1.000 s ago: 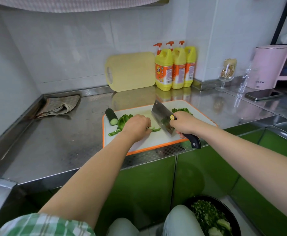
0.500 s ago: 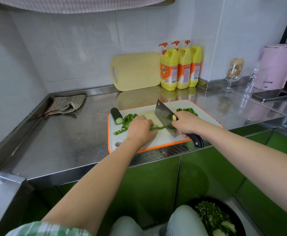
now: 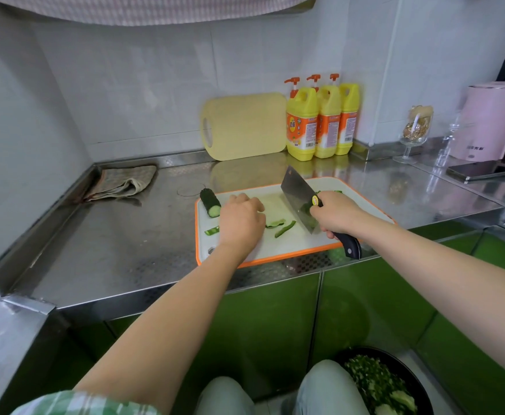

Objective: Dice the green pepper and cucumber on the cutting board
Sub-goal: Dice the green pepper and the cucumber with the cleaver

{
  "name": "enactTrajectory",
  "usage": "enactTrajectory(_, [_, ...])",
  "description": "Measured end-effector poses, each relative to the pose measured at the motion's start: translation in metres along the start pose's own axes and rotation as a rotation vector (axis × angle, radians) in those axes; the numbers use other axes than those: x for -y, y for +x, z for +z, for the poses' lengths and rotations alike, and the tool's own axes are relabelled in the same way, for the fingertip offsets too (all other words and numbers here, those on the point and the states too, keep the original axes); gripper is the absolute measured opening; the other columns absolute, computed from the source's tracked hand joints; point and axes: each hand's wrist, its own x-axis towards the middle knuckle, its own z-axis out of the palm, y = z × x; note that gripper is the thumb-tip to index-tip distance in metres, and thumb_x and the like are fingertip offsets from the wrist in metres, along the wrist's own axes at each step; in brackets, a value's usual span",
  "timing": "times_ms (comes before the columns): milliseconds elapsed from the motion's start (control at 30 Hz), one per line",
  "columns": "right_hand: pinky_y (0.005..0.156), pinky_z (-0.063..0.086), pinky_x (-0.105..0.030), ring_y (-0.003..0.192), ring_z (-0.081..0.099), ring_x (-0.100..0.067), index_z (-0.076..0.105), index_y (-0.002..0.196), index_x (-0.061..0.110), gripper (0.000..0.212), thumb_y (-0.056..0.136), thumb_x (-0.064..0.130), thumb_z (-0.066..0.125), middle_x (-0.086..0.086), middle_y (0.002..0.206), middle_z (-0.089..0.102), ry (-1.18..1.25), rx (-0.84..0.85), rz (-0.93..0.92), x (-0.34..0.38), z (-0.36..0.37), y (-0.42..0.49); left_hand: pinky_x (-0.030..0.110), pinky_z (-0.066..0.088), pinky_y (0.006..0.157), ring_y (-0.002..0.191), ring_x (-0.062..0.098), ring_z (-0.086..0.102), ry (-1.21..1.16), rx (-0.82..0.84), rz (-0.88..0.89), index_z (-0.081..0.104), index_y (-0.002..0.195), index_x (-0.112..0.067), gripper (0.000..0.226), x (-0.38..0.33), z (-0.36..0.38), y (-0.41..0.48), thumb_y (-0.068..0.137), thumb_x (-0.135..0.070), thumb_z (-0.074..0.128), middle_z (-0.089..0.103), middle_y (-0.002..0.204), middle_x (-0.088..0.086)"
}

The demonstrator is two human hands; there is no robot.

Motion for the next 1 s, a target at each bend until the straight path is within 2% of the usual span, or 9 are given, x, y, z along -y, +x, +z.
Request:
enactTrajectory(133, [0.045, 0.037, -0.024, 0.046, 0.052, -0.025, 0.04, 0.074, 0.01, 0.018, 0.092, 0.008, 0.038, -0.009, 0.058, 0.05, 0.043, 0.01, -0.016, 0.008, 0.008, 0.001, 0.037, 0.04, 0.086, 0.112, 0.034, 0.048, 0.317, 0.043, -0.271, 0.052, 0.115, -0.006, 0.029, 0.02, -0.019, -0.009, 0.088, -0.016, 0.049, 0.055, 0.119, 0.016])
enactTrajectory(267, [0.048, 0.04, -0.026, 0.048, 0.052, -0.026, 0.042, 0.075, 0.009, 0.018, 0.092, 0.006, 0.038, -0.012, 0.06, 0.051, 0.072, 0.033, -0.027, 0.018, 0.018, 0.0, 0.036, 0.04, 0.094, 0.121, 0.033, 0.044, 0.391, 0.195, -0.403, 0.044, 0.13, -0.003, 0.038, 0.039, -0.024, -0.023, 0.093, -0.013, 0.044, 0.048, 0.13, 0.018])
enactTrajectory(367, [0.05, 0.042, -0.028, 0.049, 0.052, -0.026, 0.043, 0.074, 0.008, 0.018, 0.092, 0.006, 0.038, -0.012, 0.06, 0.052, 0.087, 0.041, -0.023, 0.022, 0.022, -0.002, 0.036, 0.044, 0.086, 0.116, 0.034, 0.048, 0.315, 0.215, -0.386, 0.055, 0.119, -0.004, 0.031, 0.045, -0.024, -0.025, 0.09, -0.005, 0.046, 0.056, 0.121, 0.017])
enactTrajectory(500, [0.051, 0.04, -0.028, 0.049, 0.05, -0.026, 0.043, 0.073, 0.009, 0.02, 0.091, 0.005, 0.037, -0.012, 0.061, 0.051, 0.103, 0.043, -0.02, 0.022, 0.02, -0.005, 0.035, 0.049, 0.07, 0.094, 0.033, 0.059, 0.028, 0.126, -0.418, 0.067, 0.096, -0.006, 0.02, 0.051, -0.024, -0.023, 0.085, -0.008, 0.051, 0.069, 0.098, 0.013])
enactTrajectory(600, [0.051, 0.04, -0.028, 0.052, 0.051, -0.027, 0.042, 0.07, 0.01, 0.023, 0.092, 0.006, 0.038, -0.012, 0.06, 0.051, 0.117, 0.01, -0.013, 0.02, 0.015, -0.007, 0.027, 0.043, 0.07, 0.091, 0.025, 0.06, -0.23, 0.015, -0.406, 0.069, 0.099, -0.013, 0.017, 0.04, -0.031, -0.022, 0.087, -0.015, 0.058, 0.066, 0.092, 0.001])
enactTrajectory(733, [0.053, 0.041, -0.029, 0.053, 0.051, -0.027, 0.042, 0.068, 0.009, 0.026, 0.093, 0.008, 0.038, -0.014, 0.061, 0.051, 0.143, -0.024, -0.004, 0.014, 0.008, -0.008, 0.017, 0.041, 0.059, 0.079, 0.015, 0.058, -0.478, 0.033, -0.398, 0.07, 0.086, -0.015, 0.004, 0.012, -0.028, -0.012, 0.085, -0.016, 0.065, 0.061, 0.077, -0.006])
enactTrajectory(867, [0.049, 0.04, -0.027, 0.05, 0.051, -0.026, 0.042, 0.069, 0.01, 0.023, 0.092, 0.007, 0.038, -0.014, 0.061, 0.051, 0.138, -0.028, 0.016, 0.003, 0.002, -0.01, 0.024, 0.042, 0.063, 0.068, 0.022, 0.054, -0.451, 0.132, -0.415, 0.063, 0.068, -0.021, 0.015, -0.011, -0.008, 0.005, 0.082, -0.016, 0.067, 0.058, 0.068, -0.002])
enactTrajectory(933, [0.047, 0.04, -0.026, 0.048, 0.051, -0.026, 0.042, 0.072, 0.01, 0.022, 0.093, 0.008, 0.038, -0.012, 0.06, 0.051, 0.128, -0.015, 0.025, -0.003, 0.0, -0.01, 0.025, 0.04, 0.061, 0.065, 0.022, 0.049, -0.357, 0.146, -0.389, 0.063, 0.069, -0.021, 0.014, -0.019, 0.0, 0.014, 0.082, -0.018, 0.068, 0.057, 0.069, -0.002])
enactTrajectory(1000, [0.048, 0.041, -0.026, 0.047, 0.052, -0.025, 0.043, 0.073, 0.01, 0.022, 0.094, 0.008, 0.038, -0.011, 0.06, 0.054, 0.094, 0.001, 0.023, -0.007, -0.002, -0.011, 0.026, 0.044, 0.06, 0.071, 0.021, 0.059, -0.266, 0.152, -0.362, 0.069, 0.076, -0.019, 0.007, -0.023, 0.005, 0.022, 0.082, -0.022, 0.069, 0.066, 0.076, -0.003])
